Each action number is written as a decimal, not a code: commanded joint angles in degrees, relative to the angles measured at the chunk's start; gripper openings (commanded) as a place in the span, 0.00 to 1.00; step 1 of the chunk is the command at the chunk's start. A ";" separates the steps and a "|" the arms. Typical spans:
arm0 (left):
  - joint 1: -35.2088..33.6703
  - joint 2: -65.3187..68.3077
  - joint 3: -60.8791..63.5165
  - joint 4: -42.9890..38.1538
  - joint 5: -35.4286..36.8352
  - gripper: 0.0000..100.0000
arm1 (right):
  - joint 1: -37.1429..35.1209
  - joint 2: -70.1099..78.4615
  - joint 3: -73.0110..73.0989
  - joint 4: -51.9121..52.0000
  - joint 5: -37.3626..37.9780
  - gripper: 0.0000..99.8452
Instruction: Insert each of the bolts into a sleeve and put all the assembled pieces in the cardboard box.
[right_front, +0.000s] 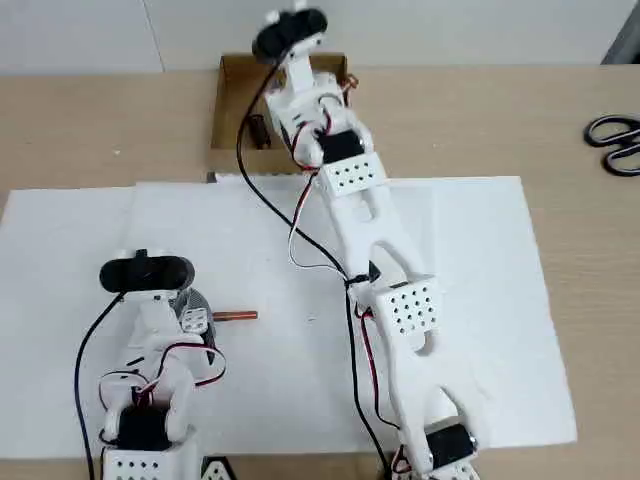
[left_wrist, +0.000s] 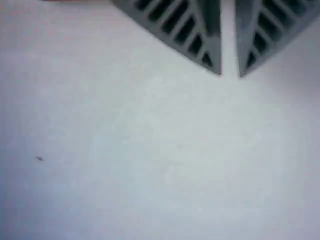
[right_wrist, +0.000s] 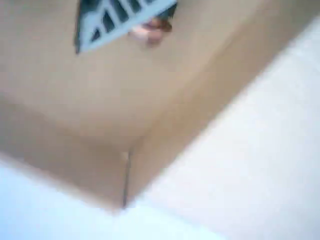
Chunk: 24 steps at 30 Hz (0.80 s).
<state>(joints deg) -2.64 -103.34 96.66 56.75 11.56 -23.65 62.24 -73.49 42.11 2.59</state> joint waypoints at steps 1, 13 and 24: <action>-0.18 -0.44 -2.24 0.09 0.44 0.01 | -0.75 -3.30 -11.60 13.05 0.35 0.15; -0.18 -0.44 -2.24 0.00 0.44 0.01 | -1.01 -6.37 -22.95 52.53 0.35 0.15; -0.18 -0.44 -2.24 -0.18 0.79 0.01 | -0.31 -15.16 -17.14 57.10 -1.93 0.15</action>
<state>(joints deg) -2.64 -103.34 96.66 56.75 12.09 -24.18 53.10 -92.75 98.20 1.19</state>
